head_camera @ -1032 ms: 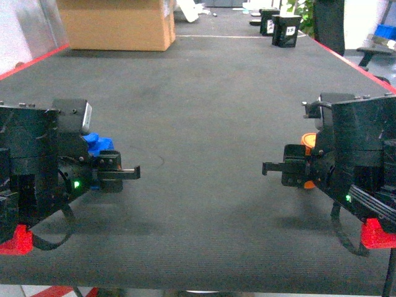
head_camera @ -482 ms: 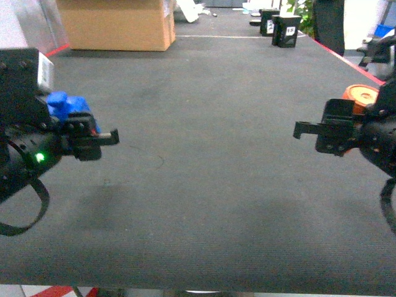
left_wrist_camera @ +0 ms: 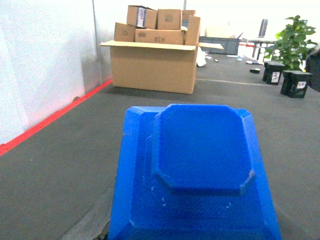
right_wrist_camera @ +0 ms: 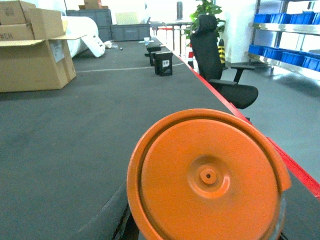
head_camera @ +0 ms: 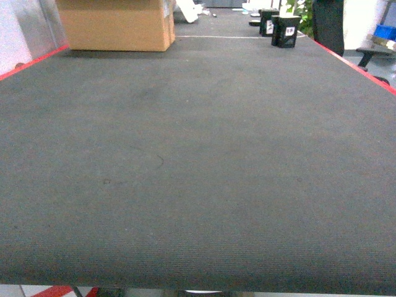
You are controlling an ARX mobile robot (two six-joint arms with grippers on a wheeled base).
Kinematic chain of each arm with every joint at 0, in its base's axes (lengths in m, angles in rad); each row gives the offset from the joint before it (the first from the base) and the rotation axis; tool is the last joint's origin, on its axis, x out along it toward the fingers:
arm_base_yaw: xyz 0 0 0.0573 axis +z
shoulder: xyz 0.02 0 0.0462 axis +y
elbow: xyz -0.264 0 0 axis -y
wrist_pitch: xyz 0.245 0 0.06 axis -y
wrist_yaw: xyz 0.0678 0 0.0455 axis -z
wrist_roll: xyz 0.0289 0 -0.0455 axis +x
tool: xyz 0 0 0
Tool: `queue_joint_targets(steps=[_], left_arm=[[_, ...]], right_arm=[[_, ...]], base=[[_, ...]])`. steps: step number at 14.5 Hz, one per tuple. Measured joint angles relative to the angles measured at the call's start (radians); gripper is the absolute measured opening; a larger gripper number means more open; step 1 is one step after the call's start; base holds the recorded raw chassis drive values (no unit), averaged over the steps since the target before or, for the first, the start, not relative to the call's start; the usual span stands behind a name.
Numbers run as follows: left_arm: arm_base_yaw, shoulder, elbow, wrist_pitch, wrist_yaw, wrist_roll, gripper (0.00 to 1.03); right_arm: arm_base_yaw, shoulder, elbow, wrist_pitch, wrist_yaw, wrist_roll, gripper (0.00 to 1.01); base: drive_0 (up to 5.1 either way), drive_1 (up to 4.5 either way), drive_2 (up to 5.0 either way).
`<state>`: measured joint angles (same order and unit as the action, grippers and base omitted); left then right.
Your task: Sort blue parts and orange caps into right shelf containers
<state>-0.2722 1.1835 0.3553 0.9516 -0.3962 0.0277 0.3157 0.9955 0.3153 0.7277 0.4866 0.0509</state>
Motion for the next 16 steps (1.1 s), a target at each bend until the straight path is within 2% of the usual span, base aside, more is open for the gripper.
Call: queue_joint_targets(steps=[5,6,7,8,9,11,14,16], left_arm=[[-0.074,-0.281,-0.106,-0.127,-0.09,0.012,0.43],[-0.093,-0.316,-0.118,-0.156,-0.1,0.022,0.43],[-0.093,-0.31,-0.119,-0.158,-0.098,0.026,0.43],[-0.07,-0.34,-0.103,-0.278,-0.039,0.013,0.43],[-0.037,-0.399,-0.11,-0.389,0.057,0.0,0.43],[0.027,-0.481,-0.163,-0.449,0.138,-0.013,0.43],[0.104,-0.586,-0.233,-0.488,0.227,-0.021,0.43],[0.137,-0.643,-0.259,-0.515,0.257,-0.021,0.43]], right_arm=[[0.066,-0.242,-0.048,-0.117,0.064,-0.04,0.45],[0.098,-0.266,-0.054,-0.1,0.111,-0.071,0.45],[0.103,-0.257,-0.062,-0.107,0.111,-0.08,0.45],[0.094,-0.273,-0.054,-0.167,0.079,-0.076,0.45],[0.048,-0.326,-0.052,-0.293,-0.051,-0.07,0.45],[-0.03,-0.404,-0.104,-0.349,-0.175,-0.066,0.45],[-0.123,-0.503,-0.18,-0.38,-0.29,-0.066,0.45],[-0.162,-0.551,-0.208,-0.399,-0.327,-0.066,0.45]], base=[[0.0,0.0,0.0],[0.0,0.0,0.0],[0.0,0.0,0.0],[0.0,0.0,0.0],[0.0,0.0,0.0],[0.0,0.0,0.0],[0.0,0.0,0.0],[0.0,0.0,0.0]])
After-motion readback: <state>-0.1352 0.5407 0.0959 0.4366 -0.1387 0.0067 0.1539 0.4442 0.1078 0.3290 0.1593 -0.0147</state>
